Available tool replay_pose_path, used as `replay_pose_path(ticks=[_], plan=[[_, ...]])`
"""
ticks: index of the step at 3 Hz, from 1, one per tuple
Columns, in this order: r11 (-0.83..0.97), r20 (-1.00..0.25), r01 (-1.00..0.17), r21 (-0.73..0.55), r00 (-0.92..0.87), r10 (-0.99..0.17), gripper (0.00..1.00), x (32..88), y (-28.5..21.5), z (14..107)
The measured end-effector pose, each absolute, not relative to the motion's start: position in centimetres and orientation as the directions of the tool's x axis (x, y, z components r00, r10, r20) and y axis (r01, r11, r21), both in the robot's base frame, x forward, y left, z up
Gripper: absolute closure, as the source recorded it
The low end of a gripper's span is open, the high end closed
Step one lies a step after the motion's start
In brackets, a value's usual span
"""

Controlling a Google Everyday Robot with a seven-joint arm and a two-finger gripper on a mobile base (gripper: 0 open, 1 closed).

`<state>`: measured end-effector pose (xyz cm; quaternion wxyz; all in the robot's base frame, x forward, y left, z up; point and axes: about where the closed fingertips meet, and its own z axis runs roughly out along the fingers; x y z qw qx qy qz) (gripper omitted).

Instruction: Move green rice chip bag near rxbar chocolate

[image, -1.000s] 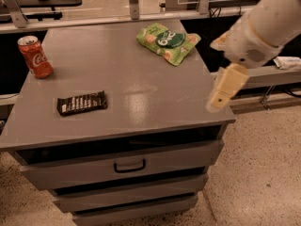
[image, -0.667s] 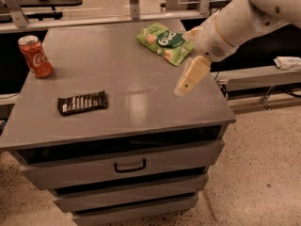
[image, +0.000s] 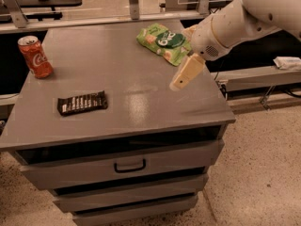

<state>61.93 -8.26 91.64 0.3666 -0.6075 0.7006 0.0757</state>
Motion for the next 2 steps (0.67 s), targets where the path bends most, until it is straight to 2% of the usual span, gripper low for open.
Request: replay_pose_path(ticks=[1,2], plan=[[0.320,-0.635,-0.874,-0.365,-0.017,-0.772,0.00,63.3,-9.0,91.9],[0.432,-0.673,-0.800,-0.416,-0.049,-0.738,0.00,67.2,-10.7,92.7]])
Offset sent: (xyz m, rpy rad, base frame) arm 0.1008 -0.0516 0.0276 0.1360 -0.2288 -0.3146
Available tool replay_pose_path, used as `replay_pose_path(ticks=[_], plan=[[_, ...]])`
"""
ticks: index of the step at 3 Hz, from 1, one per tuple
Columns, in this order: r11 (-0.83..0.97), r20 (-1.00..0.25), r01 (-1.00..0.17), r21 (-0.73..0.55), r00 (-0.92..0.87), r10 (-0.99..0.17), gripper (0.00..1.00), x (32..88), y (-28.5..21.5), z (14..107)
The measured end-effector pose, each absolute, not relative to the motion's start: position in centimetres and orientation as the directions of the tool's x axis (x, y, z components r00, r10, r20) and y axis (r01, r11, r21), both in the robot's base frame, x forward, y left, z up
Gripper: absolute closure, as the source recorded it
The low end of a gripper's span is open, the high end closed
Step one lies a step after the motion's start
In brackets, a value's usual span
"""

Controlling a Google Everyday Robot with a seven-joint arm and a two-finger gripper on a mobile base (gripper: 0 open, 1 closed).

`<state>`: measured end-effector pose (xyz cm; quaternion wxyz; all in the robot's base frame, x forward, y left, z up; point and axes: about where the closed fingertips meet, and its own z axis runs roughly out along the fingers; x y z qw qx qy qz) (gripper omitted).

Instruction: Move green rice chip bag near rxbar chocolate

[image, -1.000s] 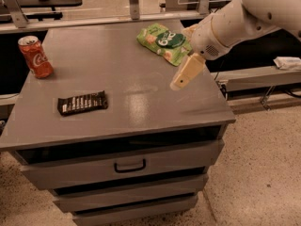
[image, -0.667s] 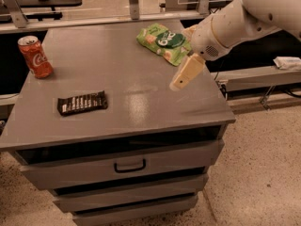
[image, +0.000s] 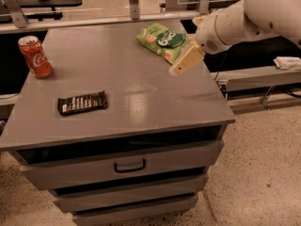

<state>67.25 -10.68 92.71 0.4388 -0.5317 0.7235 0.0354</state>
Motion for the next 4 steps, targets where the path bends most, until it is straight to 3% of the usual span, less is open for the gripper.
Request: replay_pose_path(ticks=[2,4], plan=[[0.593,-0.755,-0.696,-0.405,-0.111,-0.646,0.00,74.8,-12.3,92.3],[0.656,-0.820,-0.681,-0.325,-0.143,-0.554,0.00,80.9,-11.8,89.4]])
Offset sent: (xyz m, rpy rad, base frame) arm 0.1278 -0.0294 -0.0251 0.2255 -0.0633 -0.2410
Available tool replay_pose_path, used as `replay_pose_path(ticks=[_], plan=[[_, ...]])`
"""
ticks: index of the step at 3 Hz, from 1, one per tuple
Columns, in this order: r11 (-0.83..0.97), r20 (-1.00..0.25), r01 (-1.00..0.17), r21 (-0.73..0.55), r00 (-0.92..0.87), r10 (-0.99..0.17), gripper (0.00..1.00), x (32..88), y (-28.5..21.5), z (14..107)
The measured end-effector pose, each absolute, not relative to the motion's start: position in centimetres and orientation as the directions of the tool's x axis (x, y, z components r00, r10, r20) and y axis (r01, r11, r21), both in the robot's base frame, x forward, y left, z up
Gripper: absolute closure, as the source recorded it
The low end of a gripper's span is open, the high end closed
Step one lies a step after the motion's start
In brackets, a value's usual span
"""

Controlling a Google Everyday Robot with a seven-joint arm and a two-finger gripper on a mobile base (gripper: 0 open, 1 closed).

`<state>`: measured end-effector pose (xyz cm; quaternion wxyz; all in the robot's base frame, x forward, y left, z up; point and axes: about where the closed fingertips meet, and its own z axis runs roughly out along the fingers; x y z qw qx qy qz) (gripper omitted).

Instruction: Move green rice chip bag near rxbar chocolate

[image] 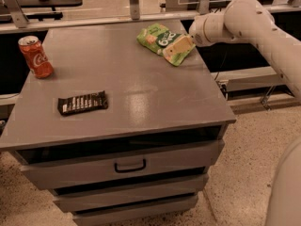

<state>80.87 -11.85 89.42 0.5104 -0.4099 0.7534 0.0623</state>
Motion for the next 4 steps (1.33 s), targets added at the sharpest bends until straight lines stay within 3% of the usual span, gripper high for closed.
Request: replay_pose_path(ticks=[1,4], plan=[[0.656,-0.834,-0.693,-0.299,-0.144,-0.533,0.17,82.3,-11.4,88.2],[0.613,-0.852,-0.749,-0.250,-0.130,-0.507,0.87,80.5,-10.7,88.1]])
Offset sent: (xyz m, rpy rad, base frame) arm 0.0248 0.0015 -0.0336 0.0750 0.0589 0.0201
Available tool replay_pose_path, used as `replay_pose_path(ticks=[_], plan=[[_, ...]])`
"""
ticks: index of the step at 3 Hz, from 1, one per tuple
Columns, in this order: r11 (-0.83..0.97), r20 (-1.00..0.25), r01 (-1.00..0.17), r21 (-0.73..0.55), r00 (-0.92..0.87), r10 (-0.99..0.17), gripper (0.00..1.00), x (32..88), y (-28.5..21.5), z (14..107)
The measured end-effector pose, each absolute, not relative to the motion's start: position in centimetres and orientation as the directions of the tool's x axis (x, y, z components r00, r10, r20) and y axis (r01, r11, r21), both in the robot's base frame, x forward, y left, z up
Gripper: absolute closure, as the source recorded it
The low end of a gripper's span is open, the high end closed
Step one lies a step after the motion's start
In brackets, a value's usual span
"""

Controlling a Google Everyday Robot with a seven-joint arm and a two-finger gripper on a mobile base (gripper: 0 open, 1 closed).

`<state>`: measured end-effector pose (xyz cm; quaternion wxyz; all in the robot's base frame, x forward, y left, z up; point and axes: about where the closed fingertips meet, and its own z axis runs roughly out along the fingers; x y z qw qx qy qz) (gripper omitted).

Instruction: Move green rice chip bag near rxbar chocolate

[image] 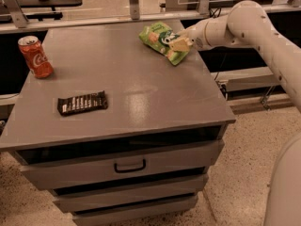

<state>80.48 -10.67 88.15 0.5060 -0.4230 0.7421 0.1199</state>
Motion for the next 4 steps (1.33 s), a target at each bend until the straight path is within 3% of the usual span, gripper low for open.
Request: replay_pose_path(ticks=[1,4], plan=[[0.551,-0.852,-0.793,-0.259,-0.081,-0.517,1.00,78.0,-9.5,90.0],[0.159,-0.854,-0.963,-0.215,0.106,-0.510,1.00,69.2,1.0,90.7]])
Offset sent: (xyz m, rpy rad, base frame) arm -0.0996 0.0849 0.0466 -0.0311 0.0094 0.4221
